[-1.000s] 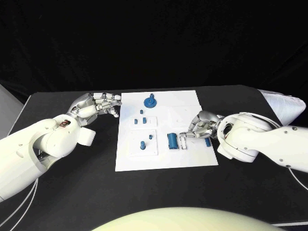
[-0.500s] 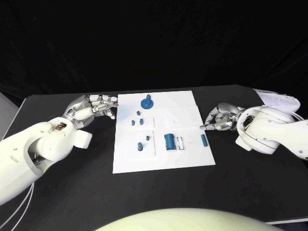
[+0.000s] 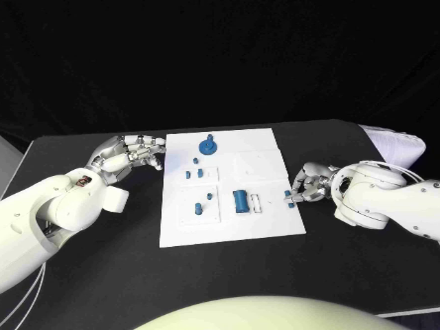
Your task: Assemble the parts on the task board
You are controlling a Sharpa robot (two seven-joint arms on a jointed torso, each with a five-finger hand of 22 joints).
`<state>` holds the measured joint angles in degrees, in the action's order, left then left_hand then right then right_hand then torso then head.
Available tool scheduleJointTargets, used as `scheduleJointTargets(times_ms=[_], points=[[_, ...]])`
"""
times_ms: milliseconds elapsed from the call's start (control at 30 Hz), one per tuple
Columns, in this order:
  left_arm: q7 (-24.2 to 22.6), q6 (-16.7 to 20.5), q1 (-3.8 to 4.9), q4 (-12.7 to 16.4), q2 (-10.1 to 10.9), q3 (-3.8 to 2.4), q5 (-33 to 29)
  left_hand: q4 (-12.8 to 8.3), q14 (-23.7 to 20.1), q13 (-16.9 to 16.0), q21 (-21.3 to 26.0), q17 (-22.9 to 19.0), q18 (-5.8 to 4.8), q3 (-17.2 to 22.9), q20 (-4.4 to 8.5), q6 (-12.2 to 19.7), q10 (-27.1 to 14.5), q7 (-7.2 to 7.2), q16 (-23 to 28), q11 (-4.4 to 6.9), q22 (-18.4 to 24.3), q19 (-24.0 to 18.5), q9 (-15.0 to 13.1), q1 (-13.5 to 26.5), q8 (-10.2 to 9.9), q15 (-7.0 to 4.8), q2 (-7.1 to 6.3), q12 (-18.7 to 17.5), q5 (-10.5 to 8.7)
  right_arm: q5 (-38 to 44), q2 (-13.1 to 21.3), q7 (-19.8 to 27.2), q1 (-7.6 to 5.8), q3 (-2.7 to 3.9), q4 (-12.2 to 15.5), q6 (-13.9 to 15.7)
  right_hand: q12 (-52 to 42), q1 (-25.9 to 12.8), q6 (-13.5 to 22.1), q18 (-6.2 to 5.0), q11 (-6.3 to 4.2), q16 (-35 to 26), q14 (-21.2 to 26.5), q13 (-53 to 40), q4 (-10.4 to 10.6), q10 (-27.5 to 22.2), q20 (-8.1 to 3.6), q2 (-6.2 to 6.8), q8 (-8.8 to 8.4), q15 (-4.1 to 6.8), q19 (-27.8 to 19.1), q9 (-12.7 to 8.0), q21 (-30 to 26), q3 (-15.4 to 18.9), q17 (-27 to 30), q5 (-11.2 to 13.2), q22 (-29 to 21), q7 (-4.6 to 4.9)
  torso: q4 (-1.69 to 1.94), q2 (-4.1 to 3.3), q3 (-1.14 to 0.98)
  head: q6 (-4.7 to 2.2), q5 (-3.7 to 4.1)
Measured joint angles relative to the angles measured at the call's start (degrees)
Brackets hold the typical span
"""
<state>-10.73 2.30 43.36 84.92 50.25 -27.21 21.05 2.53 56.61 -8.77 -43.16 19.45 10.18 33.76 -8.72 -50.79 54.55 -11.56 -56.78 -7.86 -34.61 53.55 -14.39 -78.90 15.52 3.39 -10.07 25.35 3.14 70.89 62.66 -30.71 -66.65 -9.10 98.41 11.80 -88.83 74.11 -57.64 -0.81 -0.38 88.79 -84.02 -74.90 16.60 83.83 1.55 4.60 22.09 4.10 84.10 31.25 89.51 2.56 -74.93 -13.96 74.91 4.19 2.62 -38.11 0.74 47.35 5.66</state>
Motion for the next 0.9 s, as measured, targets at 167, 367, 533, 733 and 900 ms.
scheduleJointTargets(times_ms=[167, 367, 533, 733, 900], points=[[0.0, 0.0, -0.05, 0.0, 0.1, 0.0, 0.0, 0.0, 0.0, 0.0, 0.0, 0.0, 0.0, 0.0, 0.0, 0.0, -0.2, 0.0, 0.0, 0.18, 0.0, 0.0, 0.0, 0.0, 0.0, 0.0, 0.0, 0.0, 0.0, 0.9, -0.4, -1.2, 0.34, 0.0, -0.2, -0.4, 0.2, -0.2, -0.2, 0.0, 0.0, 0.0, 0.0, 0.0, 0.0, 0.0, 0.0, -0.2, 0.0, 0.0, 0.0, -0.1, 0.0, 0.0, 0.0, 0.0, 0.0, -0.19, 0.03, 0.01, 0.02, 0.1, -0.05], [0.0, 0.0, -0.07, 0.0, 0.2, 0.0, 0.0, 0.0, 0.0, 0.0, 0.0, 0.0, 0.0, 0.0, 0.0, 0.0, -0.2, 0.0, 0.0, 0.18, 0.0, 0.0, 0.0, 0.0, 0.0, 0.0, 0.0, 0.0, 0.0, 1.9, -0.6, -2.2, 0.45, 0.02, -0.5, -0.6, 0.2, -0.5, -0.4, 0.0, 0.0, 0.0, 0.0, 0.0, 0.0, 0.0, 0.0, 0.08, 0.0, 0.0, 0.0, -0.1, 0.0, 0.0, 0.0, 0.0, 0.0, 0.01, 0.0, 0.0, 0.02, 0.16, -0.14], [0.0, 0.0, -0.08, 0.0, 0.2, 0.0, 0.0, 0.0, 0.0, 0.0, 0.0, 0.0, 0.0, 0.0, 0.0, 0.0, -0.2, 0.0, 0.0, 0.18, 0.0, 0.0, 0.0, 0.0, 0.0, 0.0, 0.0, 0.0, 0.0, 2.6, -1.2, -2.8, 0.75, 0.12, -0.8, -0.7, 0.2, -0.5, -0.6, 0.0, 0.0, 0.0, 0.0, 0.0, 0.0, 0.0, 0.0, 0.08, 0.11, 0.0, 0.0, -0.1, 0.0, 0.0, 0.0, 0.0, 0.0, -0.17, 0.0, 0.0, -0.01, 0.23, -0.18], [0.0, 0.0, -0.1, 0.0, 0.2, 0.0, 0.0, 0.0, 0.0, 0.0, 0.2, 0.0, 0.0, 0.0, 0.0, 0.0, -0.2, 0.0, 0.0, 0.18, 0.0, 0.0, 0.0, 0.0, 0.0, 0.0, 0.0, 0.0, 0.0, 3.7, -2.5, -3.3, 1.19, 0.34, -1.2, -0.3, 0.5, 0.3, -1.2, 0.0, 0.01, 0.0, 0.0, 0.0, -0.2, 0.0, 0.0, 0.33, 0.18, 0.0, 0.0, 0.1, 0.0, -1.1, 0.0, 0.0, 0.0, -0.11, -0.03, 0.0, -0.04, 0.28, -0.2], [0.0, 0.0, -0.13, 0.0, 0.2, 0.0, 0.0, 0.0, 0.0, 0.0, 0.2, 0.0, 0.0, 0.0, 0.0, 0.0, -0.2, 0.0, 0.0, 0.18, 0.0, 0.0, 0.0, 0.0, 0.0, 0.0, 0.0, 0.0, 0.0, 4.7, -3.1, -3.6, 1.41, 0.4, -1.3, 0.3, 0.8, 5.3, -1.1, 0.0, 0.01, 0.0, 0.0, 0.0, -0.4, 0.0, 0.0, 1.63, 0.16, 0.0, 0.0, 0.2, -0.2, -6.1, 0.0, 0.2, 0.0, -0.2, -0.02, -0.01, -0.04, 0.36, -0.2]])
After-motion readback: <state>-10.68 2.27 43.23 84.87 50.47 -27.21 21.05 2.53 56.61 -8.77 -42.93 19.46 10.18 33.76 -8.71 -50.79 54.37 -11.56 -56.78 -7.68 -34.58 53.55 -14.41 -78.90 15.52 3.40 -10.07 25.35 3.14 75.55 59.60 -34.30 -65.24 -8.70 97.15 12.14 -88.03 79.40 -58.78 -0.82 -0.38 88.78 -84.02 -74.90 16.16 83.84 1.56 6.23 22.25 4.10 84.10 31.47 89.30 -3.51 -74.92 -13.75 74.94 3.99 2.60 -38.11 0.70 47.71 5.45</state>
